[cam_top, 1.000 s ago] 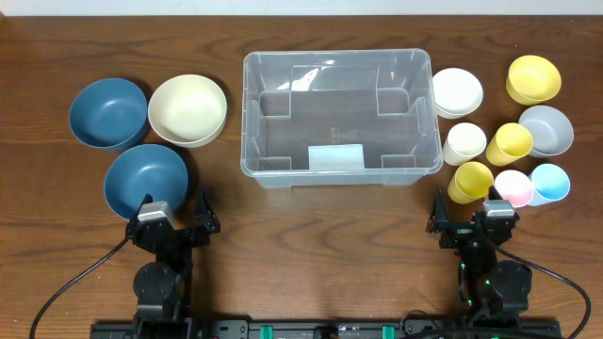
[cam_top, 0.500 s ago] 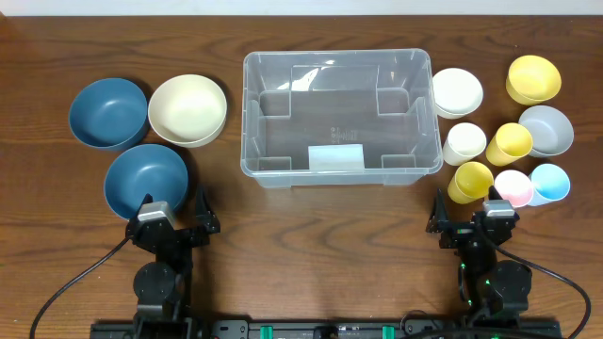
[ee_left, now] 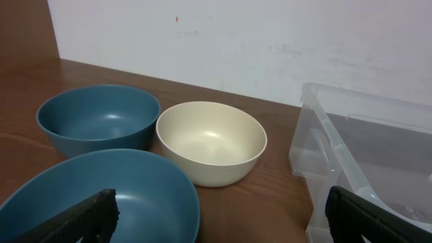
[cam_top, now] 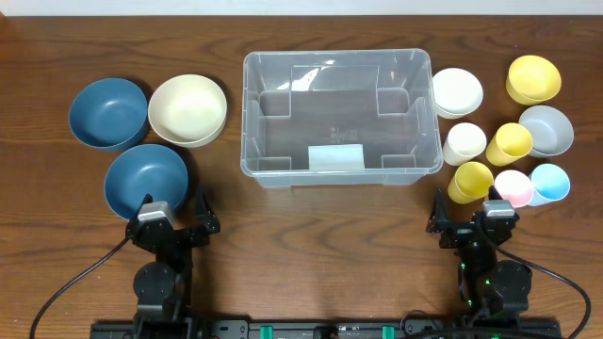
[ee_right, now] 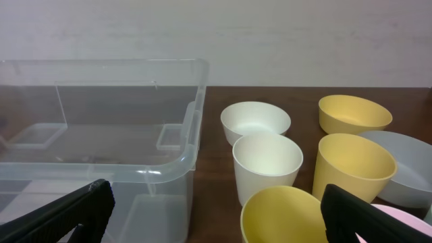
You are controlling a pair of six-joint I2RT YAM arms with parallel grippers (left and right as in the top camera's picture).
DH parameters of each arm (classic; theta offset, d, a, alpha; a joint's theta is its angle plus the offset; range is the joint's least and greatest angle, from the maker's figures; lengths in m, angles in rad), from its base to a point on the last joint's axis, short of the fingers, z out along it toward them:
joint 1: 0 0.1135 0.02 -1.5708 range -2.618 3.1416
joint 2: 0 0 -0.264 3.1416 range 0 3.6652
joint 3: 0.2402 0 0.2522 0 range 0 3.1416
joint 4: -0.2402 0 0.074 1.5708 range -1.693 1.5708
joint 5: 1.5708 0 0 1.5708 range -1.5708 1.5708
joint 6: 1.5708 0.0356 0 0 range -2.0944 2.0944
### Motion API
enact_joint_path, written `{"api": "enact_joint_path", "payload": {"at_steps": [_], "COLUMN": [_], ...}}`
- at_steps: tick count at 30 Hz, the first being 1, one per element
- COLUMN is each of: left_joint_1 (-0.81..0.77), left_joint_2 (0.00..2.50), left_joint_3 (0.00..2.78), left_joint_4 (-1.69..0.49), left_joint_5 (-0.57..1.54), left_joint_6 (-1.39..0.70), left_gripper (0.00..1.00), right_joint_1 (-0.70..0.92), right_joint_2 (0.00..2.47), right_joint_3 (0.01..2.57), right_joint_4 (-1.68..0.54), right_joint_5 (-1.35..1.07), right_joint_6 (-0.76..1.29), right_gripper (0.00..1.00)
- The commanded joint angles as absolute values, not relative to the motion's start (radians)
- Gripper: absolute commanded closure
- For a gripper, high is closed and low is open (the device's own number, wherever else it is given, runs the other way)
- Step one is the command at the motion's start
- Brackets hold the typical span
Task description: Pack container
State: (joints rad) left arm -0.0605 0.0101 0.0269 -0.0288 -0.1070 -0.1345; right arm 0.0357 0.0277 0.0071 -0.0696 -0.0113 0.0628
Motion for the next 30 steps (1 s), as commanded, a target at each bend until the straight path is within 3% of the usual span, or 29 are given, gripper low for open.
{"api": "enact_joint_path", "payload": {"at_steps": [1,23,30], "left_joint_1": [-0.056,-0.056,-0.056], "left_joint_2": [0.006,0.006,0.031], "left_joint_3": [0.004,0.004,0.072], "left_joint_4": [-0.063,-0.063,-0.151], "left_joint_5": [-0.112,-0.112,0.086], "left_joint_6": [-0.133,-0.133,-0.134], "left_gripper": [0.02,0.02,0.02], "right_joint_1": [0.026,0.026,0.026], "right_joint_2": [0.020,0.020,0.022], "right_joint_3": [0.006,0.006,0.055], "right_joint_4": [-0.075,-0.063,-0.090], "right_joint_5": [-0.012,0.001,-0.163], "right_joint_6": [0.051,0.076,0.150], "right_gripper": [0.01,0.01,0.01]}}
